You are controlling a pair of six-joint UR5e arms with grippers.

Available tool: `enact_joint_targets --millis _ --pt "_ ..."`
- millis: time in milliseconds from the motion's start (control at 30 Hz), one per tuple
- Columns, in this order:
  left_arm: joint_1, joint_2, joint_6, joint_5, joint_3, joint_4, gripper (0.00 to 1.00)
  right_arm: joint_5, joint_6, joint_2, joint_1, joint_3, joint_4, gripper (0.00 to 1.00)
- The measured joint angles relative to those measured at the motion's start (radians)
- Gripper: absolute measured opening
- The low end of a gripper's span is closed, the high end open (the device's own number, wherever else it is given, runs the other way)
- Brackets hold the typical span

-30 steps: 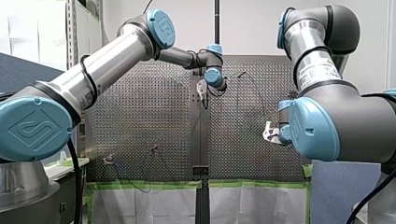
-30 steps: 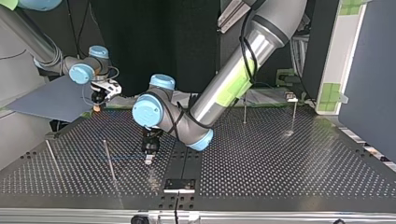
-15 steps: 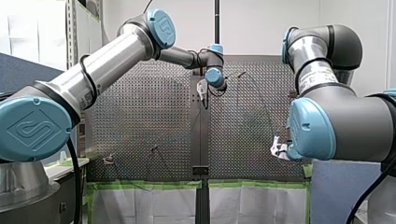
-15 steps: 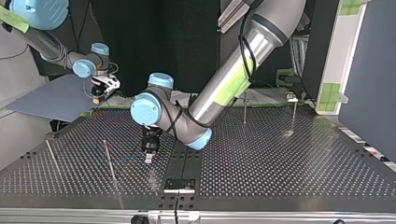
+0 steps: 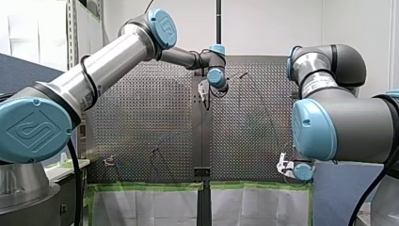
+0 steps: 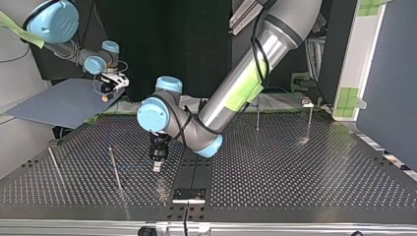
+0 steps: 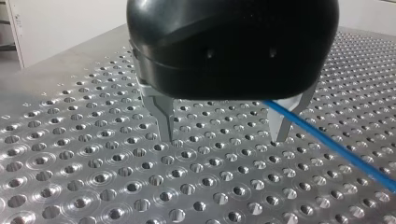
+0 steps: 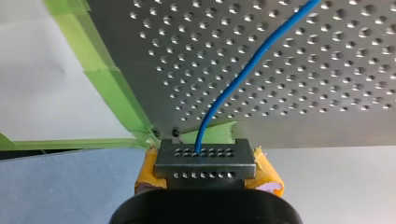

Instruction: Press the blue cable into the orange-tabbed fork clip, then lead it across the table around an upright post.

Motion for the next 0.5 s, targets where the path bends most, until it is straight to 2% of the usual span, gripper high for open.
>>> enact_joint_targets --millis 233,500 --pt "0.000 0.000 0.001 -0.003 0.000 0.000 1.00 -0.015 -0.003 0.063 0.000 -0.038 -0.005 0.00" --pt "-0.001 0.000 0.001 -0.025 0.000 0.000 1.00 -0.038 -0.006 0.075 -0.001 -0.053 -0.003 0.00"
